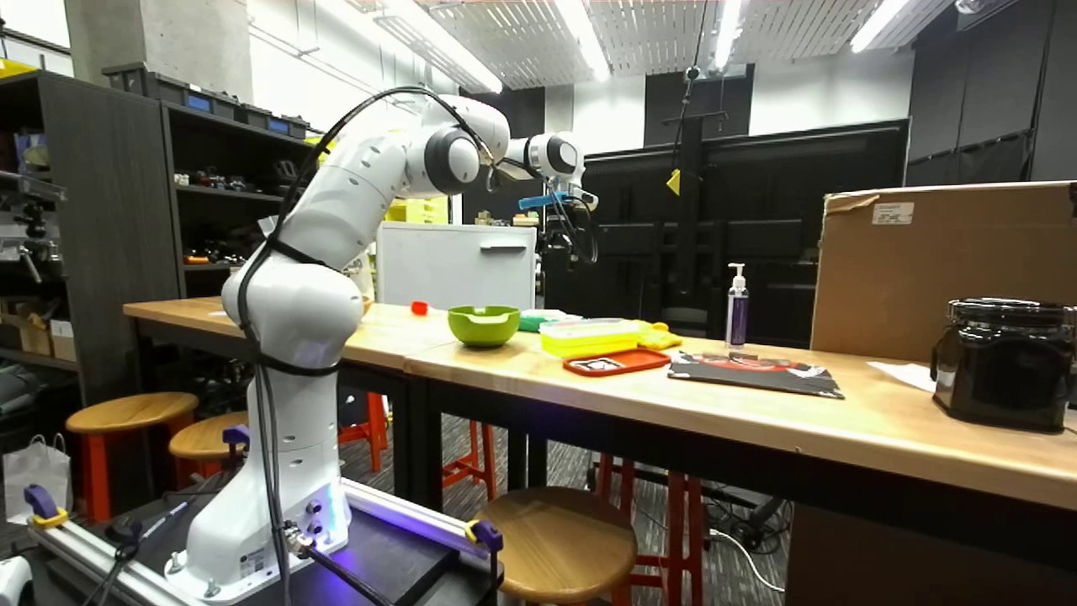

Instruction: Put the yellow cloth in the yellow bowl

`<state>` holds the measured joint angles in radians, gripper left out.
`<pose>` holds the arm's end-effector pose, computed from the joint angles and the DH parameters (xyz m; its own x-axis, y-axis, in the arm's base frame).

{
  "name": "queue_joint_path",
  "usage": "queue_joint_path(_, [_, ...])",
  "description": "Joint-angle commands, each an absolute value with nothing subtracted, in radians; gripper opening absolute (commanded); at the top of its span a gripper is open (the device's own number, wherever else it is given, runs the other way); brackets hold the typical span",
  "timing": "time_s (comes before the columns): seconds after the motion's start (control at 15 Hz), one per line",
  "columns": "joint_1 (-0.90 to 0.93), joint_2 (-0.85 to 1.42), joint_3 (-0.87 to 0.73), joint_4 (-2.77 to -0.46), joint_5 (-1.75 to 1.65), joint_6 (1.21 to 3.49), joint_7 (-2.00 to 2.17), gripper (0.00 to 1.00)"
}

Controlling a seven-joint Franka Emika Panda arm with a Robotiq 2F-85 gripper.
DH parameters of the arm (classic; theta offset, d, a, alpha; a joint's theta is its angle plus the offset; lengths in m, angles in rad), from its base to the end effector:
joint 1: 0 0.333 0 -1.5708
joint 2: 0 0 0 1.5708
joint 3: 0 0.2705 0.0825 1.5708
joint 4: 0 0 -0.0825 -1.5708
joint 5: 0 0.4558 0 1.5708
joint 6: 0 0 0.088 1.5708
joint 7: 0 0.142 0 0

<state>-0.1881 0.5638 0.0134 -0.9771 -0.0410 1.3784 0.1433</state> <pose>0.7186 -0.1358 0.4594 0.9351 -0.3187 -0.1552 -0.3137 -0.9478 0.0565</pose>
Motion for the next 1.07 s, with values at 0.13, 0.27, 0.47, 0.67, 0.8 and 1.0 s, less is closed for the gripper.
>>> queue_joint_path(0.13, [-0.226,0.682,-0.036,-0.787,-0.051,1.268,-0.101,1.0])
queue_joint_path(0.27, [-0.232,0.722,-0.06,-0.729,-0.062,1.23,-0.141,1.0])
queue_joint_path(0.47, [-0.235,0.673,-0.047,-0.833,-0.042,1.29,-0.102,1.0])
queue_joint_path(0.67, [-0.231,0.675,-0.045,-0.834,-0.042,1.29,-0.1,1.0])
queue_joint_path(0.8, [-0.226,0.678,-0.046,-0.835,-0.049,1.304,-0.101,1.0])
queue_joint_path(1.0, [-0.243,0.717,-0.026,-0.799,0.0,1.366,-0.119,1.0])
